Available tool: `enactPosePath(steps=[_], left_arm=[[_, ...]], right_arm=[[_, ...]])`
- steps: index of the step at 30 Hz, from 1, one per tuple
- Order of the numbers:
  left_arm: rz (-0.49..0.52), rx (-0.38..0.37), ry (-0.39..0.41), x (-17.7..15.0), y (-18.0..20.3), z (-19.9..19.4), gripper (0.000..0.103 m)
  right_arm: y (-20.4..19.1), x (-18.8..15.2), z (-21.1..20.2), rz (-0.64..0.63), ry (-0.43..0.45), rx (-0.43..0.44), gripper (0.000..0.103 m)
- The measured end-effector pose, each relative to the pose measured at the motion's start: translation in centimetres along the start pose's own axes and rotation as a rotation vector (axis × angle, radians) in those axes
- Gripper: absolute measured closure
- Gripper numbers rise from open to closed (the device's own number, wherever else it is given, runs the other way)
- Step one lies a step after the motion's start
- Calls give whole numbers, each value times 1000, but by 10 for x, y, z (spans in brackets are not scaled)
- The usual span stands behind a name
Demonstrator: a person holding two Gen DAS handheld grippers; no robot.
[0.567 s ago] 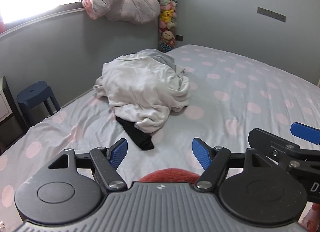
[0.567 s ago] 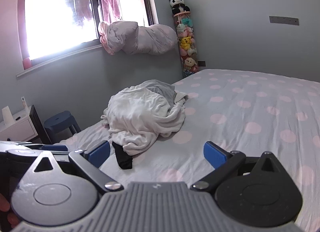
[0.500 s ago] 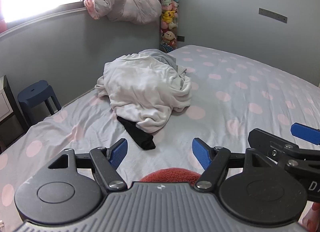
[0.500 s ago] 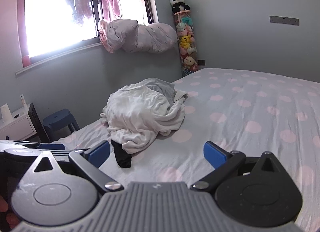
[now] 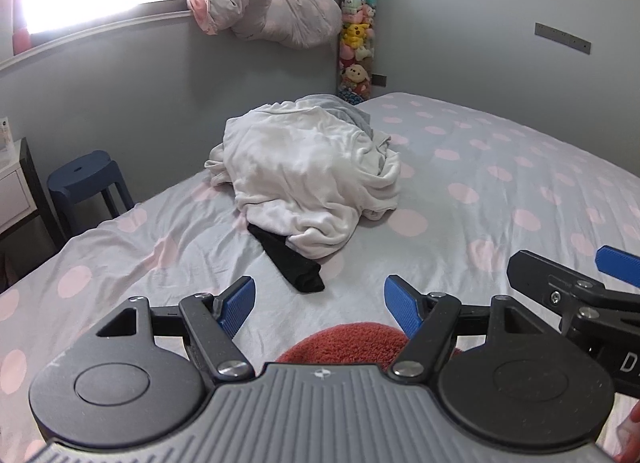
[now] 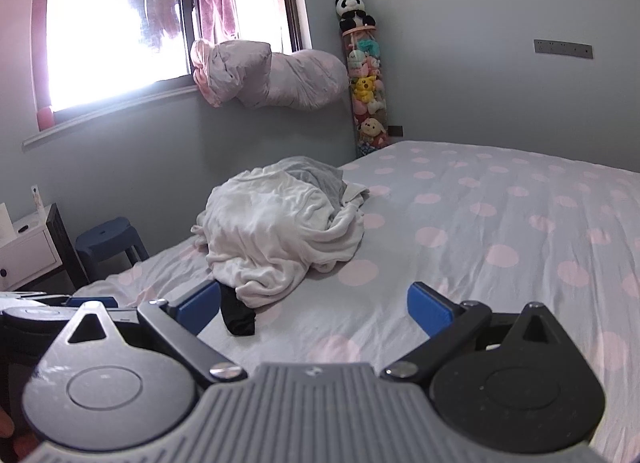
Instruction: Fold clothes
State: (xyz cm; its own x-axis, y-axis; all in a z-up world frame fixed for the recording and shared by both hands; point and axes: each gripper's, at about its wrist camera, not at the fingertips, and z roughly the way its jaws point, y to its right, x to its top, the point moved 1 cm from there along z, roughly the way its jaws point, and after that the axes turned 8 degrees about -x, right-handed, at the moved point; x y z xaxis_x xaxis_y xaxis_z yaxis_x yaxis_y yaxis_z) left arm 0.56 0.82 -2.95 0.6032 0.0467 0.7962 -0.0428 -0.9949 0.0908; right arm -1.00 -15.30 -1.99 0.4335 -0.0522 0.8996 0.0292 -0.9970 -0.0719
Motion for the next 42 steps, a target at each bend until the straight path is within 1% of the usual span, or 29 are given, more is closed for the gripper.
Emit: enactPosePath(steps=[3,11,13,20,25,29,33,34,42], left_arm=[[-2,4,-8,-3,1,2,33],[13,-3,-19,-8,4,5,33],[11,-2,-22,-8,3,6,33],[-9,-5,-41,-11,0,10,33],[-11,5,-39,-13,-1,10,32],[-20,7,-37,-13,-2,10,31],[4,18,-30,-15,1,8,31],[18,23,-28,-15,3,8,31],[26,12,-33,-13,1,10,31]], right_arm=[[0,0,2,-23,-8,-11,2],[4,-5,7,18,-27,-50,3],[3,-6,8,9,-28,-56,3],[1,-8,9,-14,-24,-57,4],[1,-8,9,-16,-26,-56,4],[1,-10,10,-4,-31,-54,6],[0,-14,12,10,-41,-52,11],[0,-15,12,10,-39,-57,12],[4,-20,16,60,-65,-40,12]])
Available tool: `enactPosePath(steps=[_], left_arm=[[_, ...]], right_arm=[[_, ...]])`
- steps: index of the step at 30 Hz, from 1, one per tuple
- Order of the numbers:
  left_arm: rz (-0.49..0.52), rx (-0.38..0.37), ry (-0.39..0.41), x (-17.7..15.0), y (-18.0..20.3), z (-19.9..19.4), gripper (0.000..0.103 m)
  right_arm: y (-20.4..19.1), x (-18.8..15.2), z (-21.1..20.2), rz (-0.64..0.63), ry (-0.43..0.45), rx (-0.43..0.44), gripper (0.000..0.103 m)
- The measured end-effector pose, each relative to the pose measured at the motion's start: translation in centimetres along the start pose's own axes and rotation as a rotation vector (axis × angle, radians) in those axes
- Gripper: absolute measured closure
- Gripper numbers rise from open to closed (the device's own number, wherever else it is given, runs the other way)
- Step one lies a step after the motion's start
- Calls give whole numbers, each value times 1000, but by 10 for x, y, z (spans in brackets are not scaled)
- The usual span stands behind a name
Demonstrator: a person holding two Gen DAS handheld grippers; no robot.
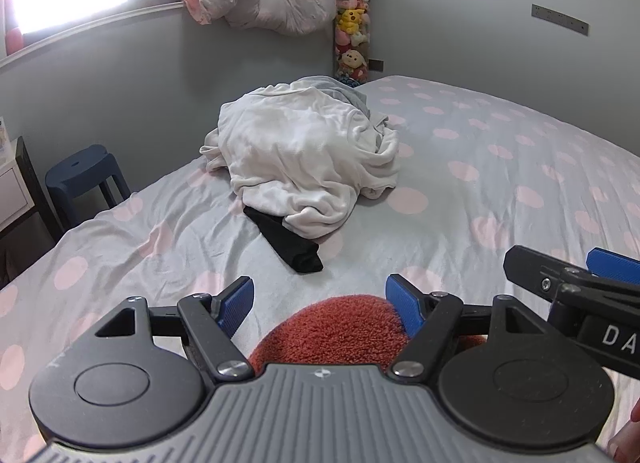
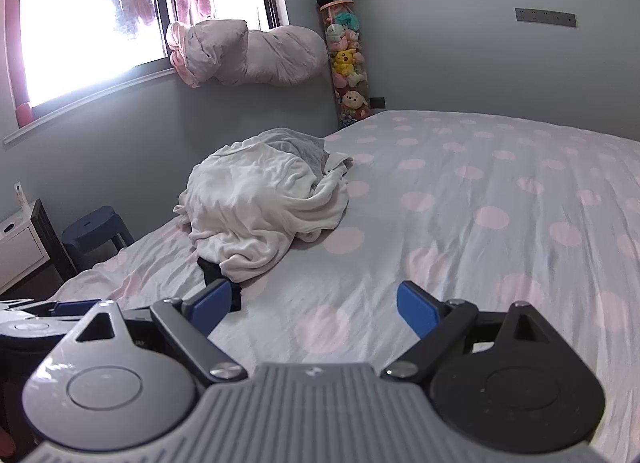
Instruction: Fold clothes
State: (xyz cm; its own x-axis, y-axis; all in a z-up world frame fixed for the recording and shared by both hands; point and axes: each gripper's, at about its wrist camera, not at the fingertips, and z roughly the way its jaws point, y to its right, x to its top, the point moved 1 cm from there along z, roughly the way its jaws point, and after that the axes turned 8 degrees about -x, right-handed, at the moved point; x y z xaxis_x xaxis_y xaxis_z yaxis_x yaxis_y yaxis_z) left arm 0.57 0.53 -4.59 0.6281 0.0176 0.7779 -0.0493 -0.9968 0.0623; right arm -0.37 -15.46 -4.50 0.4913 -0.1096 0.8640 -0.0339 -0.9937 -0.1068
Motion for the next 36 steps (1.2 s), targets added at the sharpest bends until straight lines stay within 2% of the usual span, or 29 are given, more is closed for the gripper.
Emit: enactPosePath(steps=[11,16,20,23,28,29,32,34,36], left_arm=[[-3,8,-22,2,-1,4,30],[38,17,-52,8,3,8,30],[21,-9,-76,18,0,15,33],[23,-28,-59,38,-7,20,34],[56,-45,-4,81,-29,39,32],[54,-54,3,88,-34,45,28],[76,-70,14,104,-53,68,28],[102,-47,29,113,-65,85,28],[89,-50,20,123,-80,104,28]], right_arm=[[-1,1,10,-46,-38,9,12],[2,5,19,-42,-61,12,11],[3,11,32,-41,-90,31,11],[0,22,46,-78,-91,57,11],[-8,46,76,-149,-27,122,11],[-10,52,83,-164,-14,137,11],[-18,67,110,-221,-3,175,11],[-27,77,129,-261,11,172,5],[-36,86,148,-301,26,168,4]])
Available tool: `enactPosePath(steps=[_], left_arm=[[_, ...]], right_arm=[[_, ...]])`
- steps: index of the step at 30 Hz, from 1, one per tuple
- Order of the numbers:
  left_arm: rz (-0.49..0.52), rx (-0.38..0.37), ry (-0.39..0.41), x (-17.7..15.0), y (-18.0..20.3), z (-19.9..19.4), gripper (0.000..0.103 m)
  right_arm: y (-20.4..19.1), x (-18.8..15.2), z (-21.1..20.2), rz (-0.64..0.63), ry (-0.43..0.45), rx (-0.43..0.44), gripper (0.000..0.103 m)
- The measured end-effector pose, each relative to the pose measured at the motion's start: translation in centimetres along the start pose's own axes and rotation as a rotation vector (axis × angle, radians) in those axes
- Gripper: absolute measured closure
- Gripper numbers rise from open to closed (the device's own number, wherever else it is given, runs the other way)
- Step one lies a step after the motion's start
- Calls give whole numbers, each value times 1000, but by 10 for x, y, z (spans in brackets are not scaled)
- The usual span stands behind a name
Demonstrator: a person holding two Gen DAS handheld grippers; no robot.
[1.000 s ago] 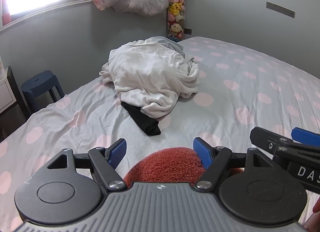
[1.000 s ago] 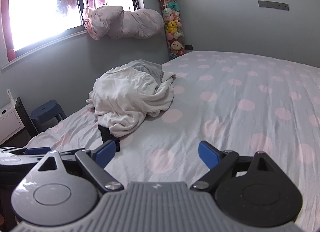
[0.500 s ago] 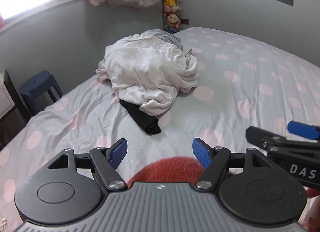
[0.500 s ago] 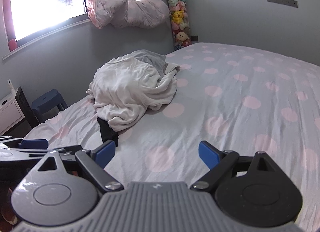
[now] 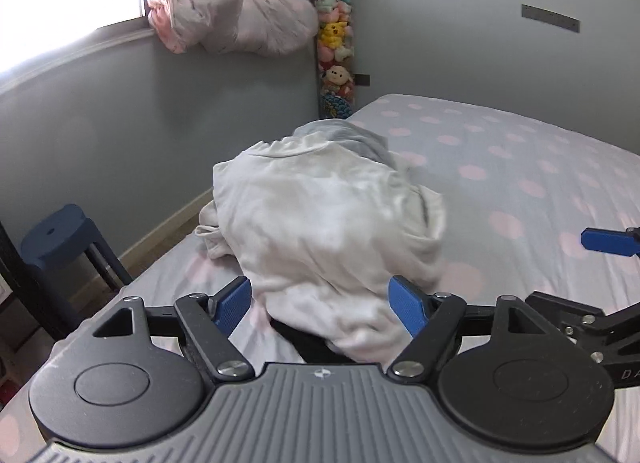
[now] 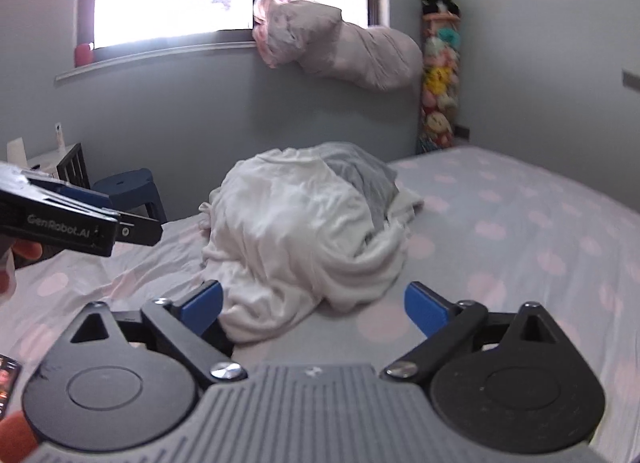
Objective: Fold clothes
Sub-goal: 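Grasp the white shirt with the left gripper while the right gripper grasps it too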
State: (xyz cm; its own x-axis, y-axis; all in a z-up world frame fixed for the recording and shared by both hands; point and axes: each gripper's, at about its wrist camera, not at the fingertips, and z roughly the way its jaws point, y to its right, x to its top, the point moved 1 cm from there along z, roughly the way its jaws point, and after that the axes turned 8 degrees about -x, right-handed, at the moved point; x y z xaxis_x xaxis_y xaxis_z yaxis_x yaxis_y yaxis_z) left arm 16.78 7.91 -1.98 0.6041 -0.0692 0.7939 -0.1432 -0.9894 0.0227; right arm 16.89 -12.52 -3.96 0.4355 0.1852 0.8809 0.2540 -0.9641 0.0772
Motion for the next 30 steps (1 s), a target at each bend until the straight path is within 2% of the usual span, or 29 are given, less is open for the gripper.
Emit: enactPosePath(steps=[2,5,8,10,12,13,15,19,20,22,27,30], left_arm=[[-32,-20,-44,9,-17,22,28],[-60,-2,-38,18,-41,52,32],[-74,15,-34,28,-64,87,32],[-87,14,-33,36,-81,111,33],[-76,42,-42,47,-97,135,46],[-65,52,-48,53,-104,147,47],[-56,56,-51,66,-118,166,47],[-15,62,-28,88,-147,206,47],[-30,60,-34,93,-156,216,47],[-46,39,-36,98,-170,232,45],[-79,10,-36,100,-189,255,26],[-165,-50,-32,96,-203,257,24]], right_arm=[[-1,10,24,-20,-10,-4,4],[1,22,67,-5,-73,-4,4],[4,33,107,0,-82,22,5],[6,41,133,3,-86,40,11],[10,49,157,2,-96,45,16],[12,54,170,2,-99,48,18],[15,62,191,-3,-109,53,29],[19,73,231,-9,-120,71,31],[20,75,240,-10,-124,79,31],[21,79,256,-11,-131,93,35],[18,80,280,5,-150,133,49],[19,79,278,16,-133,130,62]])
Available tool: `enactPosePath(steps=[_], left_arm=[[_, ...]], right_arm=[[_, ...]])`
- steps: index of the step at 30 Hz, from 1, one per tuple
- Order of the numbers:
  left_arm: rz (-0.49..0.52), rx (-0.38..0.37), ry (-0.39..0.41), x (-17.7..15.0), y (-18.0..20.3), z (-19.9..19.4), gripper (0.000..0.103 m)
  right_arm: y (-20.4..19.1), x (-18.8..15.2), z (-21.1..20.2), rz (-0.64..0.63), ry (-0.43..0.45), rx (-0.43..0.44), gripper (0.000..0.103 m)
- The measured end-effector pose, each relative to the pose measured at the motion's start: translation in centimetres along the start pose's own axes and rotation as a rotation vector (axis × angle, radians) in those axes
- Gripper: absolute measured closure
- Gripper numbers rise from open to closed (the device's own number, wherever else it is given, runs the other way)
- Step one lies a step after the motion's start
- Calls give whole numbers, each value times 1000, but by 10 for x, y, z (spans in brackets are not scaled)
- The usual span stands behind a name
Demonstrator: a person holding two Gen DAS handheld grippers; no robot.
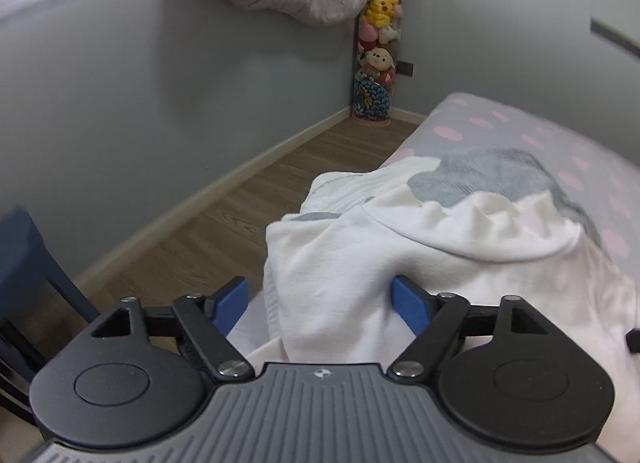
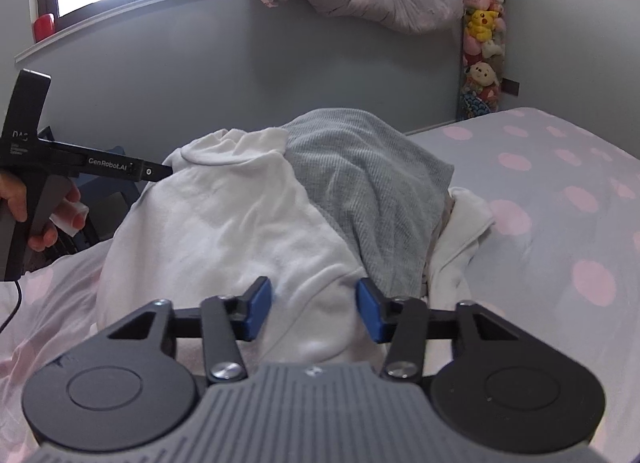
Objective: Fold clothes
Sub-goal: 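Grasp the white shirt with the left gripper while the right gripper grasps it too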
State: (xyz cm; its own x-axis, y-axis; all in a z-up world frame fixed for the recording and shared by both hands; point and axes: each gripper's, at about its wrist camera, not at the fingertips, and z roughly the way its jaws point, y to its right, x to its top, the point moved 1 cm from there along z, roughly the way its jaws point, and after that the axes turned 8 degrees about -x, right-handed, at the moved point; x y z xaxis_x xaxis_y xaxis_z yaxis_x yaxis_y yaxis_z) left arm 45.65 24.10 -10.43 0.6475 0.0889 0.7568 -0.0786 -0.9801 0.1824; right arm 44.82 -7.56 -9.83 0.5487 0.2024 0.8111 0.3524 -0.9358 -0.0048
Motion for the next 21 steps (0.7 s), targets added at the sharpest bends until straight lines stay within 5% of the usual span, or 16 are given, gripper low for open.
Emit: enactPosePath(steps=[2,4,6,9,15,21], left_arm=[[-63,-39,-1,-1,-9,0,26],[-123,-77,-2,-3,-13,-2,38],[-160,-114,1,-4,-11,-5,66],[-150,-115,-6,-1,4,-12,86],[-100,-70,-22,2,27,-36,103],[-4,-88,-74,-10,62,-73,103]], right_arm=[[1,0,-4,6,6,3,73],[0,-1,-8,4,12,11,82],[-3,-1,-14,-8,25,10,94],[-8,1,-25,-12,41,8,95],[-12,9,-67,-24,97,0,95],[-8,-6,-123,-8,100,-20,96]])
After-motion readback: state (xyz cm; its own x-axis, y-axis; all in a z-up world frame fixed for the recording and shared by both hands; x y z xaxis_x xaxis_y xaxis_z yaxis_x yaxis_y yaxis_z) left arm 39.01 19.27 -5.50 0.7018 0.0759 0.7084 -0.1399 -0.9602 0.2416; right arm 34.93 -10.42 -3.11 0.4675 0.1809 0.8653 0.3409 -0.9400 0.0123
